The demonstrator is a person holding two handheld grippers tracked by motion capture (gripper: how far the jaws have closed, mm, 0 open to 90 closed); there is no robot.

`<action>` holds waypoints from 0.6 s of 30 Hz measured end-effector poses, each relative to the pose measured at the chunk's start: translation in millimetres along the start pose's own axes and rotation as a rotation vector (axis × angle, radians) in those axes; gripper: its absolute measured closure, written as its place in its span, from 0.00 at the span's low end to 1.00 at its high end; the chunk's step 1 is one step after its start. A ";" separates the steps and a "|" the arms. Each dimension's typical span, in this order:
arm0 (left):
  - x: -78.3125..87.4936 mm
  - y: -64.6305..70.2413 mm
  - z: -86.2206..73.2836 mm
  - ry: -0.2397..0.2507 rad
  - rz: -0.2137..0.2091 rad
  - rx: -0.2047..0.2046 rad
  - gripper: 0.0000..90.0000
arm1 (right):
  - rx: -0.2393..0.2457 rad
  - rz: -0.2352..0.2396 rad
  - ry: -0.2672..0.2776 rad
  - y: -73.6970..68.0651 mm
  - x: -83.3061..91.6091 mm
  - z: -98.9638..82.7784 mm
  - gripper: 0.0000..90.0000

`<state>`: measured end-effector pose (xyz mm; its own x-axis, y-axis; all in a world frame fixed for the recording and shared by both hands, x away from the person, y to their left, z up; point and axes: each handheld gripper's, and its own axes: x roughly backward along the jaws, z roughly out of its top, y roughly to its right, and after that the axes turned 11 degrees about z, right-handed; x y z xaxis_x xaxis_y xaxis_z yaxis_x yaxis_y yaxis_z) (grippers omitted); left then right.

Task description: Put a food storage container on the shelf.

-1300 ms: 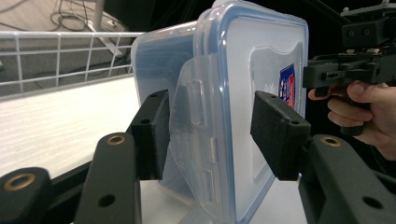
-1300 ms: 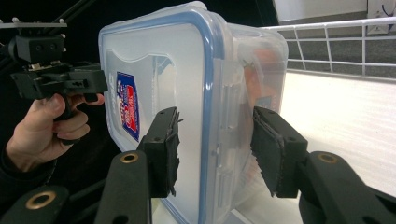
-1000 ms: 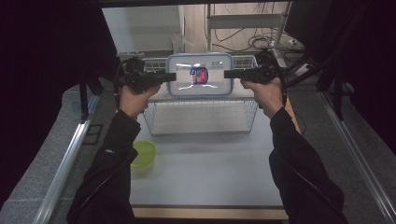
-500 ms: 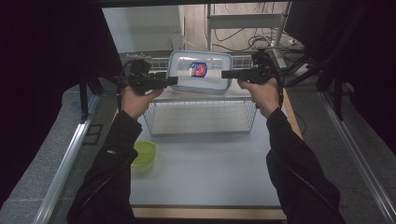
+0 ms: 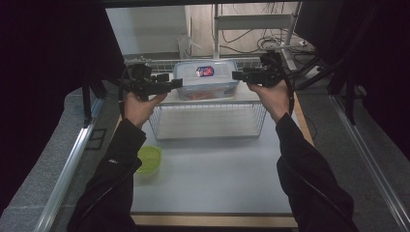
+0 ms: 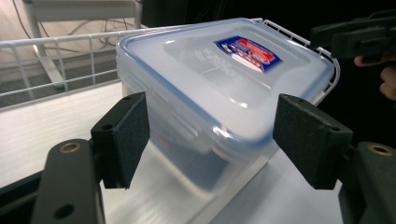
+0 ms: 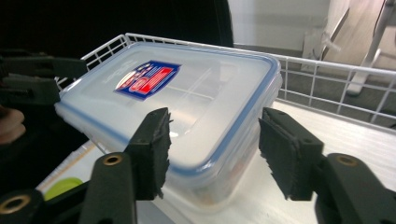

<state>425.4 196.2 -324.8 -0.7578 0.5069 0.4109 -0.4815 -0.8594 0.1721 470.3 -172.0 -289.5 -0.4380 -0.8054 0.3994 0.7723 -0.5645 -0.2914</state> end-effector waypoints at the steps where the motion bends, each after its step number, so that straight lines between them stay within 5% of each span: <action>1: 4.5 1.9 -2.9 0.009 0.014 -0.019 0.32 | 0.014 -0.001 0.001 -2.9 3.4 -1.5 0.55; 5: 17.5 9.0 -13.6 0.038 0.027 -0.049 0.45 | 0.057 0.002 0.002 -10.9 12.6 -9.1 0.71; 7: 22.6 15.0 -20.8 0.038 0.021 -0.069 0.60 | 0.075 0.018 -0.013 -16.1 14.9 -16.3 0.83; 9: 21.9 24.5 -27.5 0.001 0.037 -0.106 0.87 | 0.100 0.048 -0.066 -21.2 10.0 -27.7 0.98; 10: 21.9 24.5 -27.5 0.001 0.037 -0.106 0.93 | 0.100 0.048 -0.066 -21.2 10.0 -27.7 0.98; 13: 11.2 29.9 -29.1 -0.036 0.027 -0.119 0.98 | 0.124 0.039 -0.125 -24.3 -2.9 -38.1 1.00; 18: -0.2 32.0 -27.8 -0.048 0.042 -0.116 0.98 | 0.119 0.032 -0.138 -21.3 -11.9 -40.4 1.00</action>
<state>397.9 170.5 -344.4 -0.7575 0.4648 0.4584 -0.4998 -0.8646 0.0508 440.5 -157.7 -323.2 -0.3516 -0.7852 0.5097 0.8373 -0.5073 -0.2039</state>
